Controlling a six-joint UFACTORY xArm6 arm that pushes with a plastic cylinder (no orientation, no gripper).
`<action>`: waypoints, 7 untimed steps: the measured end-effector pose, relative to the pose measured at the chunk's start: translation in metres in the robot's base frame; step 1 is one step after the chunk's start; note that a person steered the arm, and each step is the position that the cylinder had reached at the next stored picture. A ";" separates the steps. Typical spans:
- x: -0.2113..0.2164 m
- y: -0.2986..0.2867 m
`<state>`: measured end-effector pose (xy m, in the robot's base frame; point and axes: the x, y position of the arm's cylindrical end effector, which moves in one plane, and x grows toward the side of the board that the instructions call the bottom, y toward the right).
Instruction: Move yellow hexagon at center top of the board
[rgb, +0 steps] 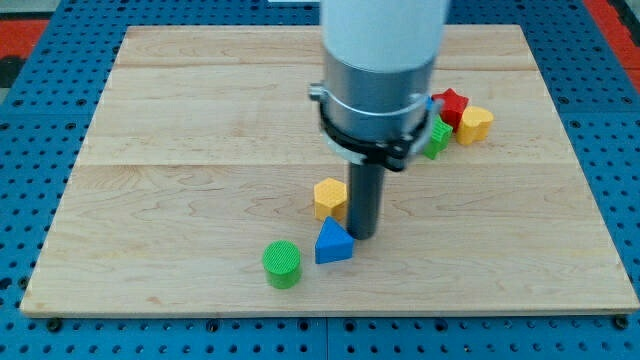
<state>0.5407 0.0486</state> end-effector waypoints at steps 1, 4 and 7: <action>0.029 0.004; -0.006 -0.118; 0.009 -0.053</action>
<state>0.5502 -0.0044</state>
